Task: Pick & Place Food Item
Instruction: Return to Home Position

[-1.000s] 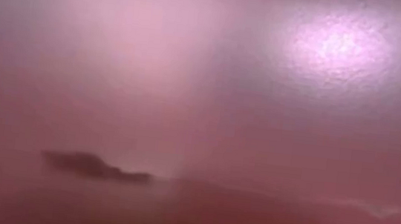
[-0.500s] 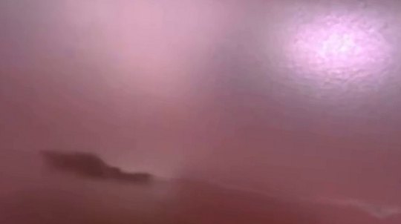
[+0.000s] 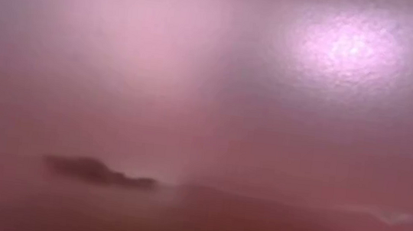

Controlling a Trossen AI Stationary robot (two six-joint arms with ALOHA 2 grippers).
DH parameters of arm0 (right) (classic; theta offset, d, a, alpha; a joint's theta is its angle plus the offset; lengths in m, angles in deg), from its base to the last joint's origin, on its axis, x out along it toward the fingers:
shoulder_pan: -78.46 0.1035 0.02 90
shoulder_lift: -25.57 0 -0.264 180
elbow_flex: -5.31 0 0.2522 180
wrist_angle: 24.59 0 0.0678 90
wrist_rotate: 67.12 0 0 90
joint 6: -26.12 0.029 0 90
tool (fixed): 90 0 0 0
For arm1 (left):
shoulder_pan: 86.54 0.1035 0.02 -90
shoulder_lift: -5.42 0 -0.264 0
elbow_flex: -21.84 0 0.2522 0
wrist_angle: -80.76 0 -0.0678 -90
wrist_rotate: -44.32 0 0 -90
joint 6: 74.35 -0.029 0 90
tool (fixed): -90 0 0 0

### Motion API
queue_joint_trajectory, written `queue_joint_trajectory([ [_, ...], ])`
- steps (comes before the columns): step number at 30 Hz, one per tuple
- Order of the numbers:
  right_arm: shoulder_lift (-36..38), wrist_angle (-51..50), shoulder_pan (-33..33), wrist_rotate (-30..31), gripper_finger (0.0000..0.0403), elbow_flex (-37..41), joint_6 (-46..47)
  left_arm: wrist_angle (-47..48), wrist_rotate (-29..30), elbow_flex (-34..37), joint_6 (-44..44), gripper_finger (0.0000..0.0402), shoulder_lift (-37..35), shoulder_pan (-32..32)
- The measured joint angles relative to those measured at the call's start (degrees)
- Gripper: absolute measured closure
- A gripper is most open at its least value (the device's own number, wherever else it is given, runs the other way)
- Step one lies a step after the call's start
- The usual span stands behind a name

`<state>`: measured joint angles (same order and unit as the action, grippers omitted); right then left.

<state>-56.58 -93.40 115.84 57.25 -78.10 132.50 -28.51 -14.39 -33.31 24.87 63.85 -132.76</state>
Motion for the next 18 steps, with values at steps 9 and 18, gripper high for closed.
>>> queue_joint_trajectory([
  [9,0.0,-0.2,0.0,0.2,0.0145,0.0,-0.1,-3.5,13.5,0.0,-4.8,0.0194,-5.1,0.0],
  [18,0.0,-0.7,0.0,0.4,0.0145,0.0,-0.5,-29.8,9.7,0.0,-41.2,0.0182,-5.0,4.0],
])
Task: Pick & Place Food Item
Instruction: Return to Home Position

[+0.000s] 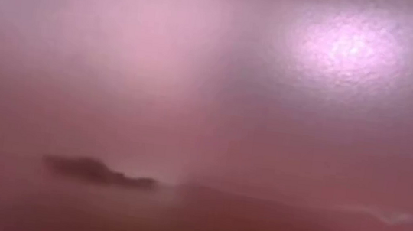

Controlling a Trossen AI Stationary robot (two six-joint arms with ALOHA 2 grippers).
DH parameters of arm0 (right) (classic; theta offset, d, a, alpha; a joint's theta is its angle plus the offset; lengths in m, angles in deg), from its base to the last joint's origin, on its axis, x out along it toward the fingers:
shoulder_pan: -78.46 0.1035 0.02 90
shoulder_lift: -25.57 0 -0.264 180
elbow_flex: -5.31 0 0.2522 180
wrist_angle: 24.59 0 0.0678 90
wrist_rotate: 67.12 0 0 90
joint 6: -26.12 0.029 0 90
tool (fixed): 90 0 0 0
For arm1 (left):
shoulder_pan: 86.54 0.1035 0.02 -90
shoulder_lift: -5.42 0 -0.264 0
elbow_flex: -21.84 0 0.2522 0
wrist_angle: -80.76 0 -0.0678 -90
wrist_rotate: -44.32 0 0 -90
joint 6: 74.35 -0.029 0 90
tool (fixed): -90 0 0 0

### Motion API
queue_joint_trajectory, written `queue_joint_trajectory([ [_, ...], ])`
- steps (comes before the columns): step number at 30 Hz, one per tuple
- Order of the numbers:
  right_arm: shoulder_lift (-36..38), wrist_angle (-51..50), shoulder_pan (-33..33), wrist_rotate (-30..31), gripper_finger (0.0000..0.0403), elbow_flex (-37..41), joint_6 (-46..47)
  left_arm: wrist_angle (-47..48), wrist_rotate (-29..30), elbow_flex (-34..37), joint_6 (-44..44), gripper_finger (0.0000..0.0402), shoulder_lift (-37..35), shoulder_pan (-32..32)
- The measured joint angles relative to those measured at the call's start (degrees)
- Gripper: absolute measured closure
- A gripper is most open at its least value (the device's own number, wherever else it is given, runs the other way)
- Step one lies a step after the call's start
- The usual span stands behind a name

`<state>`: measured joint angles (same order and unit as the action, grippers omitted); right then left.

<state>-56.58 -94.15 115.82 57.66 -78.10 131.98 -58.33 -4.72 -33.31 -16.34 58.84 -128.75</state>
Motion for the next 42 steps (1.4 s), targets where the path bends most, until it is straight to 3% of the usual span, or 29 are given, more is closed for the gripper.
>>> queue_joint_trajectory([
  [3,0.0,-0.4,-0.4,-0.3,0.0145,0.0,-0.9,-6.2,-7.3,0.0,-7.8,0.0182,2.0,4.3],
  [7,0.5,0.4,-0.7,-0.2,0.0145,0.0,-1.5,-9.7,-7.1,0.0,-9.3,0.0187,2.4,9.0],
  [11,0.8,2.0,-0.7,0.4,0.0145,0.0,-2.9,-20.2,-4.8,0.0,-19.6,0.0192,2.1,14.1],
  [14,0.8,2.0,-0.7,1.0,0.0145,0.0,-3.0,-27.9,-7.9,0.0,-26.7,0.0192,2.0,20.0],
  [20,0.9,4.5,-1.1,1.5,0.0145,0.0,-8.0,-33.6,-21.5,0.0,-30.0,0.0190,3.0,33.4],
  [26,5.1,12.6,-5.1,7.5,0.0145,0.0,-27.0,-46.3,-38.8,0.0,-37.2,0.0192,3.4,48.1],
  [30,12.5,17.4,-9.3,9.9,0.0145,0.0,-40.3,-44.8,-49.3,-0.4,-39.8,0.0198,0.9,60.6],
  [33,17.9,19.2,-11.4,9.9,0.0145,0.0,-47.9,-38.3,-56.7,0.5,-42.8,0.0204,-0.7,66.8],
  [35,20.6,18.6,-12.0,9.8,0.0145,0.0,-50.2,-38.7,-59.4,4.0,-42.7,0.0210,-1.3,67.6],
  [38,22.7,17.1,-12.0,9.6,0.0145,0.0,-50.4,-50.3,-60.8,13.2,-39.2,0.0221,-2.6,64.6],
  [42,22.0,17.0,-12.0,9.3,0.0145,0.0,-48.3,-65.4,-51.8,26.9,-36.4,0.0240,-4.7,56.7],
])
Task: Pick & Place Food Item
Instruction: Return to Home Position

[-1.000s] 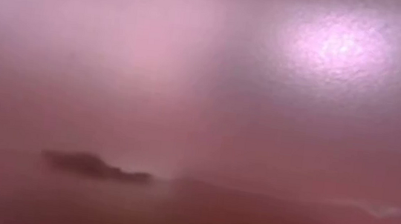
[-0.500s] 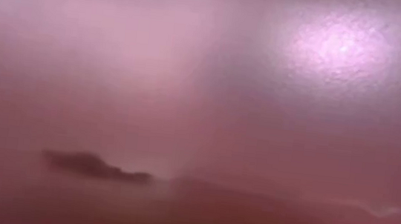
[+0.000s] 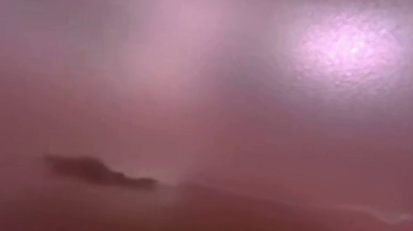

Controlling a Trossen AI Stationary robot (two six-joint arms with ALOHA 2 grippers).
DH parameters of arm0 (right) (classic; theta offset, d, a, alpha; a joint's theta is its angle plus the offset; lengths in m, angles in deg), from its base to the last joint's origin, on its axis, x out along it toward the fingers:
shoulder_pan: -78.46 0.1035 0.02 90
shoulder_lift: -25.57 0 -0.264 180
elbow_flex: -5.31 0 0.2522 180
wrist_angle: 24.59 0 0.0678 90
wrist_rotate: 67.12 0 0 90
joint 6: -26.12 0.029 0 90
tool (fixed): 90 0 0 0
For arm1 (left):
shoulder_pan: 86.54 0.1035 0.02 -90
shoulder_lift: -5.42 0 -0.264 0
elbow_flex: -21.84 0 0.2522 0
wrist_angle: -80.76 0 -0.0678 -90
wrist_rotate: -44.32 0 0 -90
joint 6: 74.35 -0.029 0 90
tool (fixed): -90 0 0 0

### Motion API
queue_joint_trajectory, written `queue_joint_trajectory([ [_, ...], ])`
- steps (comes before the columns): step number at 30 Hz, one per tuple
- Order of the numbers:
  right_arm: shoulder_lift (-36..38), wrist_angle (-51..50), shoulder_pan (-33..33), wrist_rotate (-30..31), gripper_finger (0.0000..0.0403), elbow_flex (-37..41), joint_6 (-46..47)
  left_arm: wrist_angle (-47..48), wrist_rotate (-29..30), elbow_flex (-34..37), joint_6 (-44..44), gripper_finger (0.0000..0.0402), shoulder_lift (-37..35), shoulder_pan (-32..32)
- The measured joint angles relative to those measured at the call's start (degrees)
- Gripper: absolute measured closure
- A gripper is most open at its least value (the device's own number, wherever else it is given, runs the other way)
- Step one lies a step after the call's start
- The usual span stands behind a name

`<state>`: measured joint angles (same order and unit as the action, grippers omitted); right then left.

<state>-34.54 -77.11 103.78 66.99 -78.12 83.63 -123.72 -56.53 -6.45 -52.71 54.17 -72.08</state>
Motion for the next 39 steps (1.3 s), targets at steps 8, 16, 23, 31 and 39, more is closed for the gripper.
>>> queue_joint_trajectory([
  [8,-6.3,0.3,-2.1,-4.4,0.0145,0.0,6.8,-1.5,18.4,13.2,-2.5,0.0272,-11.5,-16.1],
  [16,-11.9,2.1,-2.1,-6.8,0.0145,0.0,10.3,21.0,17.9,14.1,-4.4,0.0274,-29.0,-17.2],
  [23,-12.3,1.8,0.4,-2.9,0.0145,0.0,12.4,36.9,14.9,13.9,-6.5,0.0275,-47.6,-15.9],
  [31,-13.8,-1.4,0.9,-2.3,0.0145,0.0,11.8,37.1,14.2,13.8,-6.3,0.0275,-44.0,-13.7],
  [39,-25.7,11.9,-8.1,-14.8,0.0145,0.0,-8.0,34.5,14.5,14.0,-6.1,0.0275,-36.9,-13.7],
])
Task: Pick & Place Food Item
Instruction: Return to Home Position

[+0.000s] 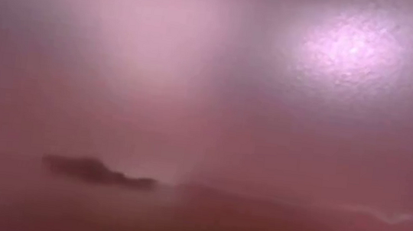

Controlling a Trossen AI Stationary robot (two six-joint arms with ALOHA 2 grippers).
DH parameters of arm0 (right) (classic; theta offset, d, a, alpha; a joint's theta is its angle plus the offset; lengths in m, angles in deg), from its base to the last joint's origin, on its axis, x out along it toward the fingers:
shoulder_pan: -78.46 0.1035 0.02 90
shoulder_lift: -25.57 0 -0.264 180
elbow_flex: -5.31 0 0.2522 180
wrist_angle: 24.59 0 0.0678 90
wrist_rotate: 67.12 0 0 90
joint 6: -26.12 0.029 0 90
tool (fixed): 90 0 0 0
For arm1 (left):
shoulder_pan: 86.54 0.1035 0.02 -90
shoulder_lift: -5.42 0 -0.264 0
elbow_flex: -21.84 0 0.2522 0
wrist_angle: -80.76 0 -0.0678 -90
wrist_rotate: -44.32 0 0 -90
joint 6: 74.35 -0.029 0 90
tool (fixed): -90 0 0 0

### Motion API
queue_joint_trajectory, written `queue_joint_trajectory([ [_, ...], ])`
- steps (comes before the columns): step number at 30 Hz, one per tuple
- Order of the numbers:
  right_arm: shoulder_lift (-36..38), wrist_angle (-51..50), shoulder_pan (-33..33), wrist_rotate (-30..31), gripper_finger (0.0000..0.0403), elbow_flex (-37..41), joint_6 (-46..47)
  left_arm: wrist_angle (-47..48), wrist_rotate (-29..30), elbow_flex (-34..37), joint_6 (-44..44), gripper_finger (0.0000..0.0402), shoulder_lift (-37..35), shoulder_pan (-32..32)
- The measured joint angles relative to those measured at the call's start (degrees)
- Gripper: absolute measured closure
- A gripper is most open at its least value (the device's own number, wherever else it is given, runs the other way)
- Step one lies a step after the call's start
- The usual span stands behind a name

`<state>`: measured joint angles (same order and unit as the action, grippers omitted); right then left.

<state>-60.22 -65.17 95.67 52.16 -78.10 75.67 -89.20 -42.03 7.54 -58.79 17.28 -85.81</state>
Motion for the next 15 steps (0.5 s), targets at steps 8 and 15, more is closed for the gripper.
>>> queue_joint_trajectory([
  [8,-8.4,23.6,-12.3,-30.3,0.0145,0.0,-22.6,-0.1,0.0,0.0,0.1,0.0275,4.5,0.0],
  [15,3.1,30.9,-11.9,-38.4,0.0145,9.2,-33.0,-0.2,0.0,0.0,0.1,0.0275,6.4,0.0],
])
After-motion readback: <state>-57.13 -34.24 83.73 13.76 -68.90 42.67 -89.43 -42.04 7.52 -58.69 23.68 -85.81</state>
